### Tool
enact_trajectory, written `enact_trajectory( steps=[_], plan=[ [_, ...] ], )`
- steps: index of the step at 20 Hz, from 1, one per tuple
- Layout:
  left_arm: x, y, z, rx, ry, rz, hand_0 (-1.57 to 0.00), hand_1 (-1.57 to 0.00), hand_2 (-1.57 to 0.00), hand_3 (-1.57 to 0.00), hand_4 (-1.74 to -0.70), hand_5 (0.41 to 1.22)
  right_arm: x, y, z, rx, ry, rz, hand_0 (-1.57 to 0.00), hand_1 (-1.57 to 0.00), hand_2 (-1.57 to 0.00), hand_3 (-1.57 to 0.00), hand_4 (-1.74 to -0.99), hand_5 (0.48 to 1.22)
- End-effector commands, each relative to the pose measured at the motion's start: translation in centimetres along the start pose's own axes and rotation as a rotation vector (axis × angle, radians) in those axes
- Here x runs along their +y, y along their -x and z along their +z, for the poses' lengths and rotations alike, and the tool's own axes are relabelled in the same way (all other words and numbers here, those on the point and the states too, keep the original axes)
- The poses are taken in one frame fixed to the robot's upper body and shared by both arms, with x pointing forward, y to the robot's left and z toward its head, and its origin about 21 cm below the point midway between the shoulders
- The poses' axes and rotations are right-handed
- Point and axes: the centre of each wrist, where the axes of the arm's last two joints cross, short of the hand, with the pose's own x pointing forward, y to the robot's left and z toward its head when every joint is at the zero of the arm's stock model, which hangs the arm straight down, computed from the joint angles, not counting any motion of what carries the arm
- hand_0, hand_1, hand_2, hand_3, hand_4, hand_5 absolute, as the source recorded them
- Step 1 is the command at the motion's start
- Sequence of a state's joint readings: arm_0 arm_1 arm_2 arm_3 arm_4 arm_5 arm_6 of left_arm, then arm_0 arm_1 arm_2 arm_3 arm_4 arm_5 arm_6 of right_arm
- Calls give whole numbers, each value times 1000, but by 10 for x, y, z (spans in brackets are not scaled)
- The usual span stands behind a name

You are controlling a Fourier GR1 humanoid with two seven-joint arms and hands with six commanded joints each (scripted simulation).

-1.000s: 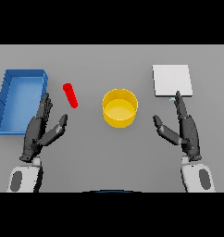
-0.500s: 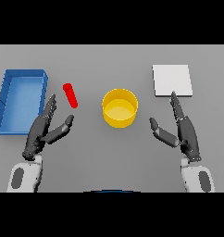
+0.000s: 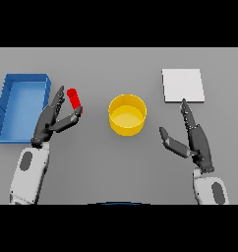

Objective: Pick up the red beaker and tilt it to pour out 1 green nut into yellow bowl. Pick up the yellow bowl and place it on the metallic measuring scale.

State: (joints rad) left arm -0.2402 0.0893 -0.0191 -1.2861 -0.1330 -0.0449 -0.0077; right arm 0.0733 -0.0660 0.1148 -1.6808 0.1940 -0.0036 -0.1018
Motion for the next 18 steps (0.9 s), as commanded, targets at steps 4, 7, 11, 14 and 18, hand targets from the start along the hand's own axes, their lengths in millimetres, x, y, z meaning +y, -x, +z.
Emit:
enact_trajectory(
  steps=[4, 7, 11, 14, 18],
  plan=[
    [-8, -4, -22, -12, 17, -30, 1, 1, 1, 1, -1201, 654, -2, 1, -1, 0, 5, -10, 1, 1, 1, 1, -1229, 628],
    [-13, -4, -34, 6, 14, -48, 1, 1, 1, 1, -1197, 663, -3, -4, 0, -10, 19, -7, 1, 1, 1, 1, -1231, 633],
    [-14, -3, -49, 16, -7, -51, 1, 1, 1, 1, -1207, 673, -4, -1, 0, 11, 16, -4, 1, 1, 1, 1, -1240, 639],
    [-16, 0, -55, -12, -8, -15, 1, 1, 1, 1, -1246, 695, -3, -1, 2, 10, 18, -5, 1, 1, 1, 1, -1245, 642],
    [-24, 12, -60, -34, -26, 67, -4, -7, -54, -37, -1328, 738, -7, -4, 4, 1, 25, -8, 1, 1, 1, 1, -1244, 644]
  ],
)
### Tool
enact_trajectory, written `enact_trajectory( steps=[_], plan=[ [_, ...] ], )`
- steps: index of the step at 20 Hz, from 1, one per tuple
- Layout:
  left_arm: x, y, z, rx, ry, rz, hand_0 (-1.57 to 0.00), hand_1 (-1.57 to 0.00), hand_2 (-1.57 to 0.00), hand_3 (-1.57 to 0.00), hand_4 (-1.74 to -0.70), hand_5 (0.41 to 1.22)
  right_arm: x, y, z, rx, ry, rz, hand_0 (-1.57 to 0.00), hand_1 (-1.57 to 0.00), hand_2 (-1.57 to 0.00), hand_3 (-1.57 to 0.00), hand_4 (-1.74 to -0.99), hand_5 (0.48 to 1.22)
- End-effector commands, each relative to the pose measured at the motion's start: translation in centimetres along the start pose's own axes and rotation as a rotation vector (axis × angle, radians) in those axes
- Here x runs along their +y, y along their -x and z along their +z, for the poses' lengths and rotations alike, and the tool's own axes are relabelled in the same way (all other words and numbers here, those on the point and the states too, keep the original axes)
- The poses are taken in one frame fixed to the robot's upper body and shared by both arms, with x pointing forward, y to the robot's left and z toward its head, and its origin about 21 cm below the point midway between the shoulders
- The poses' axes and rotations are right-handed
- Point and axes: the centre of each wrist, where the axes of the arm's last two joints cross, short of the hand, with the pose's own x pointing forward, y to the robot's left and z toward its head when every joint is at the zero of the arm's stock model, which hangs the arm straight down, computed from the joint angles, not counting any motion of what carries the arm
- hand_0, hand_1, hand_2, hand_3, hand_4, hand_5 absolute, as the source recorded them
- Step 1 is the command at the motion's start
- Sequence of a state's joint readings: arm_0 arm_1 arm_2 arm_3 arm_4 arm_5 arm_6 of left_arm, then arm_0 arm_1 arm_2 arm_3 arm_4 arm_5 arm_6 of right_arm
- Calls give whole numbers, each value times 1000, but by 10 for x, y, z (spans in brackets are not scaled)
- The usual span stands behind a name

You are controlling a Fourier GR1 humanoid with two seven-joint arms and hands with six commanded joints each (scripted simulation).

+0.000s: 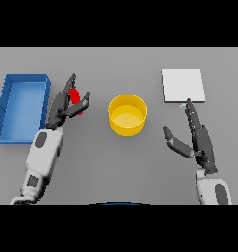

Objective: Pick up the red beaker and tilt it to pour out 1 green nut into yellow bowl. Pick up the yellow bowl and place it on the metallic measuring scale.

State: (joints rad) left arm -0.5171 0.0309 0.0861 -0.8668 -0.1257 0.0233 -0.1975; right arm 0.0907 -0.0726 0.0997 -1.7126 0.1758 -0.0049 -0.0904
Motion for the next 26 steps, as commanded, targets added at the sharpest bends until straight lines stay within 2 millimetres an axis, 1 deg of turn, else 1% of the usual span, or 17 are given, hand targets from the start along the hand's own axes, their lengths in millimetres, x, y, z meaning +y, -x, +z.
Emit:
enact_trajectory(
  steps=[1, 2, 3, 4, 5, 7, 8, 9, 10, 12, 13, 15, 16, 18, 21, 24, 26],
  plan=[
    [-2, 0, -4, 0, -8, 12, -81, -94, -157, -133, -1364, 761, -2, -1, -3, 10, 2, 3, 1, 1, 1, 1, -1242, 645],
    [-6, 2, -3, -13, -17, 18, -207, -230, -287, -254, -1401, 787, -2, -2, -2, 8, 3, 4, 1, 1, 1, 1, -1240, 645],
    [-8, 1, -5, -10, -40, 19, -379, -406, -457, -518, -1410, 874, -1, 0, 1, 8, -2, 11, 1, 1, 1, 1, -1236, 647],
    [-10, -3, -8, -8, -66, -1, -551, -588, -662, -728, -1471, 943, 3, 0, 2, 13, -5, 2, 1, 1, 1, 1, -1237, 648],
    [-12, -5, -12, 6, -70, -37, -755, -783, -844, -884, -1519, 999, 2, 0, 2, 12, -1, -1, 1, 1, 1, 1, -1239, 648],
    [-18, -4, -12, -41, -54, -87, -1049, -1067, -1106, -1058, -1589, 1079, -2, 0, 0, 20, 6, 9, 1, 1, 1, 1, -1239, 648],
    [-15, -4, -12, -42, -50, -93, -1153, -1168, -1199, -1108, -1615, 1107, 1, 0, 1, 10, 3, 6, 1, 1, 1, 1, -1241, 650],
    [-17, -4, -14, -43, -42, -81, -1237, -1248, -1273, -1154, -1636, 1130, 2, 0, -1, 12, 4, 3, 1, 1, 1, 1, -1242, 650],
    [-16, -4, -12, -42, -42, -80, -1304, -1313, -1333, -1237, -1597, 1148, 1, -1, 0, 3, -1, -14, 1, 1, 1, 1, -1250, 647],
    [-16, -3, -12, -44, -46, -88, -1400, -1406, -1419, -1357, -1542, 1174, 1, 0, -1, 6, -4, -23, 1, 1, 1, 1, -1255, 644],
    [-15, -5, -13, -42, -50, -56, -1434, -1439, -1449, -1400, -1582, 1171, 2, 2, 3, 12, -7, -24, 1, 1, 1, 1, -1251, 641],
    [-12, -10, -15, -63, -33, 21, -1483, -1486, -1493, -1462, -1639, 1157, 2, 2, -2, 11, -3, -5, 1, 1, 1, 1, -1248, 645],
    [-12, -14, -16, -80, -26, 52, -1501, -1503, -1509, -1484, -1660, 1150, 4, -1, -3, -4, -4, -9, 1, 1, 1, 1, -1246, 644],
    [-3, -24, -15, -115, -26, 71, -1526, -1528, -1531, -1515, -1689, 1140, 1, 2, -3, 8, 2, 8, 1, 1, 1, 1, -1236, 644],
    [-4, -42, -21, -142, 12, 54, -1548, -1549, -1551, -1542, -1714, 1132, 3, 2, -1, -3, -2, 8, 1, 1, 1, 1, -1227, 647],
    [0, -51, -20, -157, 31, -14, -1556, -1557, -1558, -1553, -1724, 1132, 7, 3, 0, -27, -3, 40, 1, 1, 1, 1, -1219, 656],
    [2, -56, -20, -156, 41, -51, -1556, -1557, -1558, -1553, -1724, 1135, 2, 1, 2, -44, 2, 52, 1, 1, 1, 1, -1219, 660]
  ],
)
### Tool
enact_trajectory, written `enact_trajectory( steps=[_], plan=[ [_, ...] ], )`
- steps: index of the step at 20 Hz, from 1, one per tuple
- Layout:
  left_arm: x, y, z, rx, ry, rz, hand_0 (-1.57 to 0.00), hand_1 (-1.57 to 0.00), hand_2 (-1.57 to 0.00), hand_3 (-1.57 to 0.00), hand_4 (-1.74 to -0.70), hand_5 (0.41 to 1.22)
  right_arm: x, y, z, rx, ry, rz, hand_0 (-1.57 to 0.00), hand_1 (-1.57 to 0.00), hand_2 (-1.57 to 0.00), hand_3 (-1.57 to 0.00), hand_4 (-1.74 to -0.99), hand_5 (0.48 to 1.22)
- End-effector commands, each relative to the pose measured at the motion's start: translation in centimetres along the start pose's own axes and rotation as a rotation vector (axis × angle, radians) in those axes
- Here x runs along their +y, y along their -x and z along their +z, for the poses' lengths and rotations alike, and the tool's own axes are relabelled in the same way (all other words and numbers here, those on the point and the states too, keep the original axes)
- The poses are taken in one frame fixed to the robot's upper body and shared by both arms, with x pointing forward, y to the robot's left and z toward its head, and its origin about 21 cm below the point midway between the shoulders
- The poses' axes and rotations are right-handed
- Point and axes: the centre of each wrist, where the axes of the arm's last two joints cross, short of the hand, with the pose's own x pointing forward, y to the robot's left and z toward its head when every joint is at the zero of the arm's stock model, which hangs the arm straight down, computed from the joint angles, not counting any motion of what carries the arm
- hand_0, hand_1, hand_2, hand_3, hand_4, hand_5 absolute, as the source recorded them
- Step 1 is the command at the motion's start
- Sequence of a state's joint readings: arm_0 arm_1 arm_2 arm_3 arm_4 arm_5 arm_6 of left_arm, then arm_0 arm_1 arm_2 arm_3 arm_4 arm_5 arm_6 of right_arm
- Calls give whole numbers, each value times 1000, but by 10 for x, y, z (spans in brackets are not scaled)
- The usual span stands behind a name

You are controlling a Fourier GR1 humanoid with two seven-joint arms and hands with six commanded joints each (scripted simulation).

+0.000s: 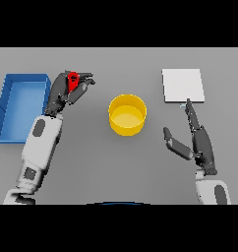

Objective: Pick up the red beaker and tilt it to pour out 1 green nut into yellow bowl. Pick up the yellow bowl and place it on the metallic measuring scale.

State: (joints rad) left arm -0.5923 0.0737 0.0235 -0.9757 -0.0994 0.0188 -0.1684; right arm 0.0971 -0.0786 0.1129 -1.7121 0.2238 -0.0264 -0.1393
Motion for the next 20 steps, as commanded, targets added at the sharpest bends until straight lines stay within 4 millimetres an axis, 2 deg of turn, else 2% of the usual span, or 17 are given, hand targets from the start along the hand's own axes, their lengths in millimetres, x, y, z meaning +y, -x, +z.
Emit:
enact_trajectory(
  steps=[1, 5, 8, 11, 19, 20],
  plan=[
    [1, -2, -1, 2, 7, -19, -1556, -1557, -1558, -1553, -1724, 1138, 0, -1, -2, -1, 2, -5, 1, 1, 1, 1, -1219, 661],
    [5, -19, -4, -18, 69, -187, -1563, -1564, -1564, -1562, -1732, 1129, -1, 1, 2, 20, -4, 12, 1, 1, 1, 1, -1202, 662],
    [1, -37, -12, -4, 152, -393, -1567, -1567, -1568, -1566, -1737, 1120, 2, -1, -3, 31, -1, 10, 1, 1, 1, 1, -1190, 658],
    [-7, -53, -19, -2, 234, -587, -1569, -1569, -1569, -1569, -1739, 1129, -1, -1, -2, 33, -14, 4, 1, 1, 1, 1, -1178, 663],
    [-47, -83, -34, -41, 434, -1142, -1571, -1571, -1571, -1571, -1741, 1197, 0, -4, 1, 38, -17, -24, 1, 1, 1, 1, -1187, 676],
    [-50, -84, -35, -31, 465, -1216, -1571, -1571, -1571, -1571, -1689, 1202, 4, -3, 2, 49, -19, -23, 1, 1, 1, 1, -1191, 675]
  ],
)
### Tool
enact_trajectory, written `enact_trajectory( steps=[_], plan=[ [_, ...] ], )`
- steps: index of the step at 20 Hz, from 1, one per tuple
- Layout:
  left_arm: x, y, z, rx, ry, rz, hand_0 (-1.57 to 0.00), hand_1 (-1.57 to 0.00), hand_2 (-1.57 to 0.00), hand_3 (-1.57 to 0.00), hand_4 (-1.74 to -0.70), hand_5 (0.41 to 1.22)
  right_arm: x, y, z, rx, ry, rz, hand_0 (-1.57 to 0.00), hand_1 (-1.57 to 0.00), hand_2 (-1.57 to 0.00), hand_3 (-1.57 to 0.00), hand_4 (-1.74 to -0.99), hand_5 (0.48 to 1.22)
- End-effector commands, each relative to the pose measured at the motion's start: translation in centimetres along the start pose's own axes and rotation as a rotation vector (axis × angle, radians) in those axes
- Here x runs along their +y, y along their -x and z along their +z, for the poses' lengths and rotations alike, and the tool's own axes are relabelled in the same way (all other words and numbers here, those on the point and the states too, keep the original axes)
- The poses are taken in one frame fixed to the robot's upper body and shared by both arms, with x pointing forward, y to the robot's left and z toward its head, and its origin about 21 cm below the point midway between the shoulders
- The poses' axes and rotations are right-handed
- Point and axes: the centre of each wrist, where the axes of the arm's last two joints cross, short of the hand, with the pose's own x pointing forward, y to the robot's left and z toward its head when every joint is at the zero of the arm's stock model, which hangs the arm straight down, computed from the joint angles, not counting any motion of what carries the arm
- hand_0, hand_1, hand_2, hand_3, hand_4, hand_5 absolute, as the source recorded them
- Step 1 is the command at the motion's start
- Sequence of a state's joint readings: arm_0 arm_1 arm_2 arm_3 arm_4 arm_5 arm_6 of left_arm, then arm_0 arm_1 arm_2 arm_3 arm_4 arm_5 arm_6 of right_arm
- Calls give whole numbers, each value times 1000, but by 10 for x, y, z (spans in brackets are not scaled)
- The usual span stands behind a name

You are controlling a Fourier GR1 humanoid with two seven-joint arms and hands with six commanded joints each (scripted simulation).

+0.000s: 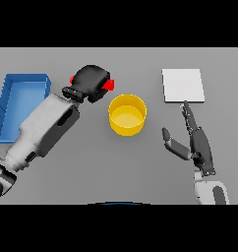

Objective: Pick up the red beaker and tilt it to pour out 1 green nut into yellow bowl. Pick up the yellow bowl and place it on the metallic measuring scale.

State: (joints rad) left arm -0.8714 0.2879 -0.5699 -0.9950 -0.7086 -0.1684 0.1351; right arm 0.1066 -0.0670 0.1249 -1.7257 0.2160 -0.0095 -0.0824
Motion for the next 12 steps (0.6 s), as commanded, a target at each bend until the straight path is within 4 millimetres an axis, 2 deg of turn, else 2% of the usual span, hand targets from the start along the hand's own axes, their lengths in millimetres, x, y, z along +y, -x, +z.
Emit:
enact_trajectory(
  steps=[1, 3, 7, 12],
  plan=[
    [1, -3, -3, 0, 28, -59, -1571, -1571, -1571, -1492, -1698, 1205, -1, -1, -1, -3, 5, -9, 1, 1, 1, 1, -1190, 675],
    [9, -11, -9, -32, 70, -178, -1571, -1571, -1571, -1383, -1710, 1211, 1, 0, -2, 16, 11, -24, 1, 1, 1, 1, -1195, 671],
    [20, -20, -21, -74, 151, -386, -1571, -1571, -1571, -1295, -1719, 1217, 2, 2, 1, 21, 13, -64, 1, 1, 1, 1, -1206, 639],
    [19, -38, -27, -165, 213, -591, -1571, -1571, -1571, -1480, -1729, 1220, 3, 1, -1, 4, 35, -33, 1, 1, 1, 1, -1214, 600]
  ],
)
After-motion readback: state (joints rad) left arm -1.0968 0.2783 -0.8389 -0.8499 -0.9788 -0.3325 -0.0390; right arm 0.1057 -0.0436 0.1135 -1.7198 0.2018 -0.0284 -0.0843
